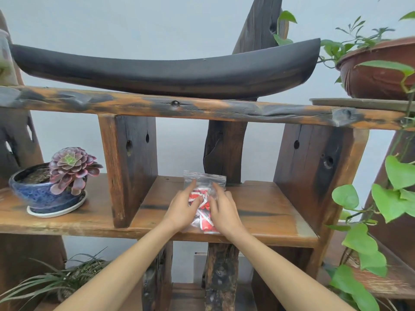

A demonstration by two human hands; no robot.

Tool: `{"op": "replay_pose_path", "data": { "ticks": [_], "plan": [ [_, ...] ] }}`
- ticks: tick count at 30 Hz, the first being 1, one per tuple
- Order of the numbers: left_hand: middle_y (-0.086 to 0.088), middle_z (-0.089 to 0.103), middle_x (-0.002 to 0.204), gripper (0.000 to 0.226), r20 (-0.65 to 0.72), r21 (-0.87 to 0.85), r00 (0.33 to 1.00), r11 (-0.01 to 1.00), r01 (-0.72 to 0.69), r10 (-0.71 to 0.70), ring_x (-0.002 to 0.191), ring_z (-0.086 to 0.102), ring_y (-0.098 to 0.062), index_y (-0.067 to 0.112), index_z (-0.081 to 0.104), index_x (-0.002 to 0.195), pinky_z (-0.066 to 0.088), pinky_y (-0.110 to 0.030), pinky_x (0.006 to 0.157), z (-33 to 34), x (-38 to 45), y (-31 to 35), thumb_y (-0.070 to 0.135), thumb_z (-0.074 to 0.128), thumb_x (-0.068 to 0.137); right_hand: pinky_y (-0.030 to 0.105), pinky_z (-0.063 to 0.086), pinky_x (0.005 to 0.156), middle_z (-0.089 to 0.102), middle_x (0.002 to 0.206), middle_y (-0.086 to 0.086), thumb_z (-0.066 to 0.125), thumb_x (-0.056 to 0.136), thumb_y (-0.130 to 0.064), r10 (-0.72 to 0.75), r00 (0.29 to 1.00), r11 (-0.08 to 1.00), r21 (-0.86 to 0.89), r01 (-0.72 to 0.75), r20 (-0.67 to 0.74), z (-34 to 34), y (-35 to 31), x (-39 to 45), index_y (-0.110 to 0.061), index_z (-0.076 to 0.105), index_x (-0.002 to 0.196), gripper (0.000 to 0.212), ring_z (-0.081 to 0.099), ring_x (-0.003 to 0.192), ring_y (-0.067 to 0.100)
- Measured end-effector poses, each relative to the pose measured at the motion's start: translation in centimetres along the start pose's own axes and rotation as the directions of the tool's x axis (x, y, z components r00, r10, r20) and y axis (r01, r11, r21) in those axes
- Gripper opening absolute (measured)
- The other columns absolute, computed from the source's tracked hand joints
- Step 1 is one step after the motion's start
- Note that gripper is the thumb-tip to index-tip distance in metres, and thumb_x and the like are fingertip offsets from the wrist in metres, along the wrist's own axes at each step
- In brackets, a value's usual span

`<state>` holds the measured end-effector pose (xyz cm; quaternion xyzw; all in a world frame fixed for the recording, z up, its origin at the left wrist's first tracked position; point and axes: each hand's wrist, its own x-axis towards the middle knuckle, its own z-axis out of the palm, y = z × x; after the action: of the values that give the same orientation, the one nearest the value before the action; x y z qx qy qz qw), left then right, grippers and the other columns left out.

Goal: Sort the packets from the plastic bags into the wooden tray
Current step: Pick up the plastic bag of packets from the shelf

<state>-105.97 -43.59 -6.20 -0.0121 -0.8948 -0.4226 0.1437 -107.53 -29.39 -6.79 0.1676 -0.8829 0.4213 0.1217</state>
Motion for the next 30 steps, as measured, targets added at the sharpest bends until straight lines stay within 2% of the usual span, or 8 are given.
{"op": "replay_pose_path", "data": {
  "ticks": [3,5,8,11,14,21,27,30],
  "plan": [
    [0.002,0.050,0.151,0.057,0.021,-0.182,1.000,0.983,0.018,-0.015,0.124,0.062,-0.020,0.038,0.035,0.153,0.056,-0.043,0.100,-0.7,-1.4,0.5,0.032,0.058,0.101,0.017,0.040,0.102,0.048,0.151,-0.001,0.049,0.108,-0.025,0.037,0.999,0.985,0.171,-0.032,-0.023,-1.2,-0.5,-1.6,-0.027,0.040,0.154,0.047,0.050,0.134,0.012],
    [0.001,0.056,0.144,0.056,0.038,-0.298,0.999,0.954,0.043,-0.033,0.112,0.069,-0.019,0.038,0.038,0.152,0.061,-0.040,0.090,-1.0,-2.6,0.9,0.025,0.058,0.102,0.007,0.049,0.083,0.051,0.147,-0.007,0.056,0.105,-0.022,0.079,0.997,0.935,0.348,-0.064,-0.027,-1.9,-0.8,-2.9,-0.032,0.046,0.147,0.045,0.057,0.116,-0.001],
    [0.002,0.063,0.131,0.048,0.138,-0.494,0.982,0.851,0.179,-0.126,0.096,0.076,-0.021,0.039,0.048,0.146,0.064,-0.041,0.082,-1.4,-4.6,1.9,0.020,0.057,0.102,0.019,0.061,0.072,0.058,0.137,-0.008,0.061,0.103,-0.021,0.191,0.981,0.829,0.538,-0.150,-0.020,-2.6,-1.2,-4.9,-0.040,0.052,0.135,0.038,0.069,0.105,0.010],
    [-0.001,0.068,0.127,0.043,0.254,-0.621,0.948,0.720,0.311,-0.190,0.099,0.076,-0.024,0.038,0.057,0.139,0.059,-0.051,0.093,-1.5,-6.8,2.5,0.016,0.058,0.102,0.033,0.065,0.072,0.062,0.129,-0.004,0.062,0.102,-0.021,0.323,0.944,0.682,0.674,-0.283,0.068,-3.5,-1.3,-7.2,-0.042,0.055,0.130,0.036,0.075,0.100,0.022],
    [-0.001,0.071,0.123,0.043,0.327,-0.633,0.925,0.682,0.368,-0.195,0.105,0.073,-0.023,0.035,0.059,0.139,0.058,-0.048,0.095,-1.3,-8.9,2.8,0.016,0.060,0.100,0.038,0.066,0.078,0.065,0.125,-0.001,0.063,0.101,-0.022,0.395,0.911,0.594,0.724,-0.351,0.117,-4.7,-1.2,-9.6,-0.040,0.058,0.126,0.031,0.076,0.099,0.025],
    [0.008,0.079,0.105,0.044,0.454,-0.615,0.876,0.656,0.438,-0.160,0.095,0.076,-0.012,0.034,0.062,0.135,0.062,-0.036,0.074,-0.2,-13.9,2.8,0.012,0.065,0.098,0.045,0.065,0.083,0.070,0.122,0.007,0.065,0.100,-0.016,0.439,0.882,0.513,0.759,-0.401,0.169,-6.9,-0.1,-16.2,-0.030,0.062,0.127,0.031,0.078,0.095,0.027],
    [-0.002,0.078,0.114,0.045,0.584,-0.577,0.795,0.604,0.549,-0.164,0.108,0.073,-0.020,0.029,0.060,0.138,0.059,-0.049,0.091,2.1,-19.1,1.4,0.010,0.065,0.097,0.055,0.063,0.082,0.076,0.112,0.017,0.068,0.096,-0.006,0.527,0.836,0.470,0.768,-0.435,0.151,-7.0,2.0,-23.3,-0.025,0.066,0.125,0.034,0.077,0.095,0.040],
    [0.002,0.078,0.113,0.045,0.633,-0.544,0.757,0.605,0.582,-0.159,0.104,0.074,-0.015,0.030,0.059,0.138,0.061,-0.046,0.087,3.6,-21.5,0.6,0.012,0.065,0.097,0.055,0.063,0.082,0.078,0.106,0.016,0.070,0.094,-0.003,0.580,0.806,0.459,0.771,-0.441,0.116,-6.6,2.9,-26.8,-0.024,0.067,0.125,0.038,0.076,0.096,0.041]
  ]
}}
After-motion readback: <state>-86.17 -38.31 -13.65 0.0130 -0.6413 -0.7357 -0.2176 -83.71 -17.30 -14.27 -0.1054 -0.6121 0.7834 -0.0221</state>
